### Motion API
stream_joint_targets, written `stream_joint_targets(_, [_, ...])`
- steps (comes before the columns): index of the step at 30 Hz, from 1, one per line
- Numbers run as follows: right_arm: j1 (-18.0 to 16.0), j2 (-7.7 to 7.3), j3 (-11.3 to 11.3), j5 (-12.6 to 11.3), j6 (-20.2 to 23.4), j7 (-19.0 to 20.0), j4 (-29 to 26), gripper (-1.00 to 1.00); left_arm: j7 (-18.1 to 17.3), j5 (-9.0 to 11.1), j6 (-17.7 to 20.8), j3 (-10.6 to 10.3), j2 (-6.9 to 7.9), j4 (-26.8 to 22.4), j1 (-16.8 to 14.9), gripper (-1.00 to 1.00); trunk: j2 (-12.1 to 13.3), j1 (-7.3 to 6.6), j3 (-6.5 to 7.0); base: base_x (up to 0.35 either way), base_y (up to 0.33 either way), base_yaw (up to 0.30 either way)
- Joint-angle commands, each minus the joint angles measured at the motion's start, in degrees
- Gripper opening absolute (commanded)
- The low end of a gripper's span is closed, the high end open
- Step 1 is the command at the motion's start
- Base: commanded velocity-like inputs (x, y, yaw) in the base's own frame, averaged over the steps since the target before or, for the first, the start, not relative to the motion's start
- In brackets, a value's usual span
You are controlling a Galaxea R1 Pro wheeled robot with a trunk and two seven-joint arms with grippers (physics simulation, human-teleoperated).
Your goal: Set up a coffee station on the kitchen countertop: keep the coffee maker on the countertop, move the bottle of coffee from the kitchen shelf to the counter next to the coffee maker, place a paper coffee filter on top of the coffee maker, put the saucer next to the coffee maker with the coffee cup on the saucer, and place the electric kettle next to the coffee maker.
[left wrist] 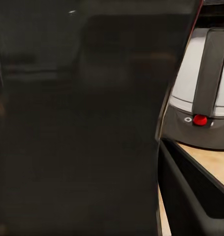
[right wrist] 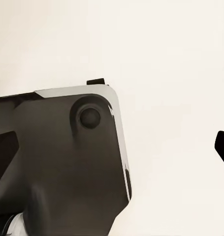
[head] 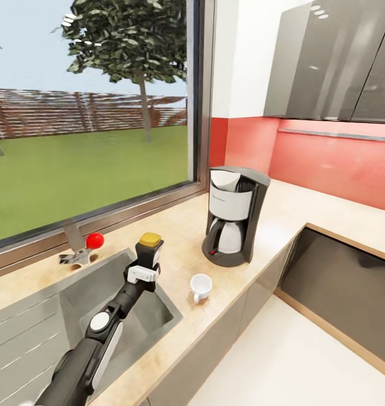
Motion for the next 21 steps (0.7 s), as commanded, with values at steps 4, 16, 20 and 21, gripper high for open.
stream_joint_targets(4, [0.0, -0.01, 0.2, -0.4, -0.2, 0.0, 0.0, 1.0, -0.2, -0.1, -0.2, 0.0, 0.02, 0.9, 0.0, -1.0, -0.1, 0.04, -0.12, 0.24, -0.001, 0.0])
stream_joint_targets(16, [0.0, -0.01, 0.2, -0.4, -0.2, 0.0, 0.0, 1.0, -0.2, -0.3, -0.2, 0.0, 0.0, 1.3, 0.0, -1.0, -0.1, 0.04, -0.12, 0.204, -0.173, 0.0])
stream_joint_targets(20, [0.0, -0.01, 0.2, -0.4, -0.2, 0.0, 0.0, 1.0, -0.2, -0.3, -0.2, 0.0, 0.02, 1.3, 0.0, -1.0, -0.1, 0.04, -0.12, 0.092, -0.262, 0.0])
stream_joint_targets(21, [0.0, -0.01, 0.2, -0.4, -0.2, 0.0, 0.0, 1.0, -0.2, -0.3, -0.2, 0.1, 0.02, 1.2, 0.0, -1.0, -0.1, 0.04, -0.12, 0.093, -0.261, 0.0])
